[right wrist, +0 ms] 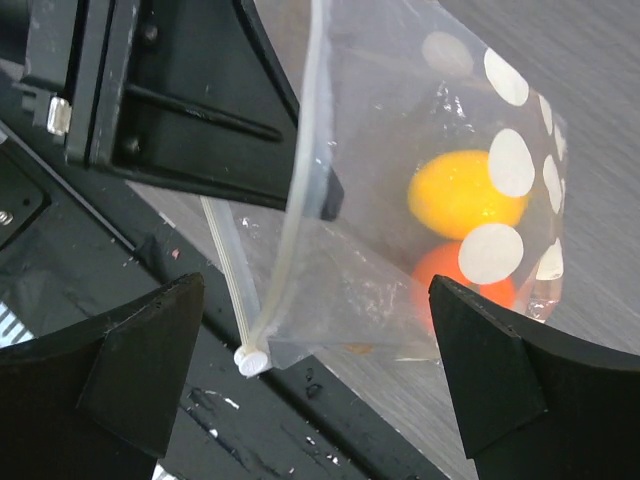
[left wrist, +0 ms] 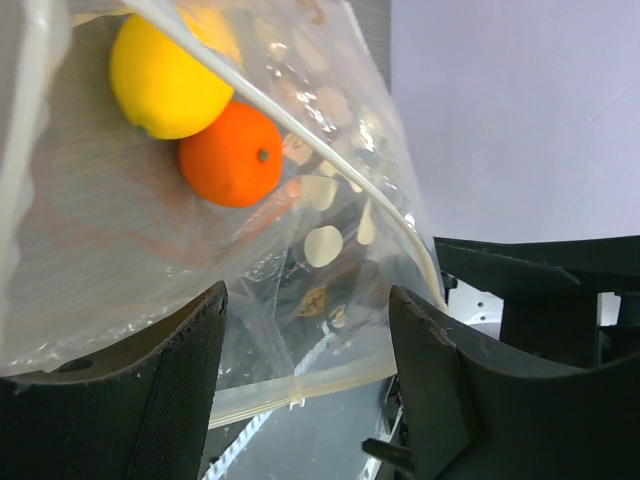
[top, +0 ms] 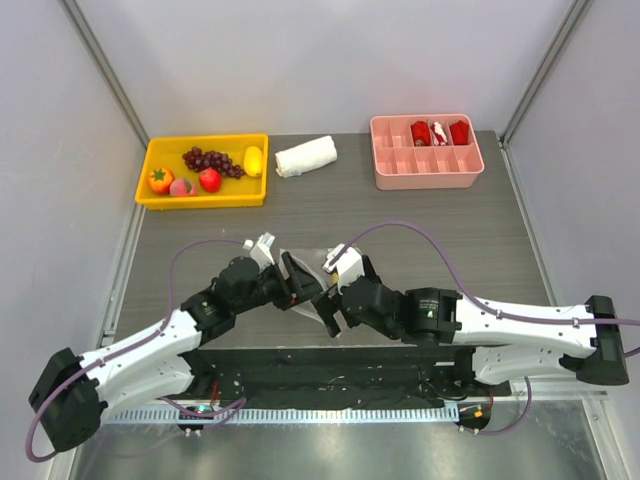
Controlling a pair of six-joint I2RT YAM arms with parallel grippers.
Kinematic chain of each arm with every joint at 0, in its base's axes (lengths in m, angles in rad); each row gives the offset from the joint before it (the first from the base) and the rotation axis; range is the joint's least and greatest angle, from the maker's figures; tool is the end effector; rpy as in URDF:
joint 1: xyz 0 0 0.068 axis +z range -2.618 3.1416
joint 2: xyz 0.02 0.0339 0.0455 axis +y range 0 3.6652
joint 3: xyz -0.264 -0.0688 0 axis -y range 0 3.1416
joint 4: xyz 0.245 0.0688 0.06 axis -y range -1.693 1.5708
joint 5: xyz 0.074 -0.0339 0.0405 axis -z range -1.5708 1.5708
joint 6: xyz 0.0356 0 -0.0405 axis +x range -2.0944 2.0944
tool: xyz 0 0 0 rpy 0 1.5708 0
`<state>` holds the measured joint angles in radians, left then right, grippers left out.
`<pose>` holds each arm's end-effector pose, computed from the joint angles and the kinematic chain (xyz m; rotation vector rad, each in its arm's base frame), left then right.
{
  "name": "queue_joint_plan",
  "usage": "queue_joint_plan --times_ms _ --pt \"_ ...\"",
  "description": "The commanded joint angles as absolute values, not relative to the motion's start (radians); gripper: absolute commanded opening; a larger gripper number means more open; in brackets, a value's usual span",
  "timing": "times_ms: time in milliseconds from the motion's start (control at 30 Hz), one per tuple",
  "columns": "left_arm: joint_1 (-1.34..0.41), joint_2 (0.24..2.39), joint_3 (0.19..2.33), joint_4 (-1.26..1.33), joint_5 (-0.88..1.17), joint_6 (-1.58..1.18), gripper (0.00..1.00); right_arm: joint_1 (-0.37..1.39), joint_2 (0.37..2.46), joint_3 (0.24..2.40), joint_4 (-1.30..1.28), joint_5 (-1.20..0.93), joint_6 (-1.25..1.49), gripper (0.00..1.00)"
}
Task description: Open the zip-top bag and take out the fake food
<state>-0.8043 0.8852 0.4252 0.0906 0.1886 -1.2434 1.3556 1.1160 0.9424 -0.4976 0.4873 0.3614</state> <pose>0.1344 -0.1492 0.2235 -0.3499 2.2415 -1.4362 0.0672 0.2292 0.3019 -0.8061 2.0320 0.4405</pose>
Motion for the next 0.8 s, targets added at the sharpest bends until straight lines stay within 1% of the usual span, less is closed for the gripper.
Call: queue_joint_plan --times_ms 0,33,67,133,167,200,267,300,333,367,433,467,533,567,767 --pt "-0.821 0.946 0.509 0.205 0.235 -1.184 0.66 1.361 1.166 0.999 -0.526 0.635 0.374 1.0" --pt "-0.825 0.953 0.517 0.204 0.233 -1.178 0.66 1.361 1.183 0.999 -0.534 0.659 0.388 0.99" --pt "-0.827 0.963 0.522 0.204 0.232 -1.177 0.66 1.361 1.198 1.0 -0.541 0.684 0.394 0.96" --pt "-0.83 0.968 0.528 0.201 0.226 -1.18 0.66 1.361 1.241 1.002 -0.552 0.739 0.406 0.77" --pt "-0.828 0.968 0.526 0.202 0.222 -1.181 0.65 1.361 1.249 0.999 -0.551 0.756 0.419 0.66" --pt "-0.828 0.969 0.52 0.198 0.209 -1.184 0.65 1.358 1.262 0.994 -0.548 0.787 0.425 0.43" --pt "-0.833 0.966 0.514 0.189 0.186 -1.204 0.63 1.353 1.273 0.994 -0.548 0.808 0.436 0.21" --pt "-0.834 0.968 0.502 0.192 0.173 -1.212 0.6 1.351 1.272 1.0 -0.549 0.813 0.437 0.03" --pt "-0.836 0.972 0.497 0.205 0.154 -1.213 0.58 1.348 1.267 1.003 -0.549 0.798 0.442 0.01" --pt "-0.839 0.979 0.494 0.212 0.144 -1.218 0.53 1.35 1.263 1.008 -0.546 0.773 0.443 0.01" --pt "-0.839 1.002 0.479 0.233 0.118 -1.22 0.48 1.35 1.241 1.02 -0.516 0.723 0.448 0.02" --pt "-0.842 1.009 0.476 0.265 0.115 -1.21 0.4 1.348 1.233 1.025 -0.506 0.663 0.456 0.02" --pt "-0.844 1.031 0.48 0.267 0.103 -1.203 0.32 1.35 1.212 1.051 -0.494 0.624 0.488 0.01" --pt "-0.844 1.035 0.482 0.262 0.1 -1.197 0.27 1.35 1.203 1.061 -0.494 0.606 0.498 0.01" --pt "-0.882 1.046 0.485 0.212 0.017 -1.144 0.22 1.347 1.186 1.111 -0.465 0.505 0.552 0.01"
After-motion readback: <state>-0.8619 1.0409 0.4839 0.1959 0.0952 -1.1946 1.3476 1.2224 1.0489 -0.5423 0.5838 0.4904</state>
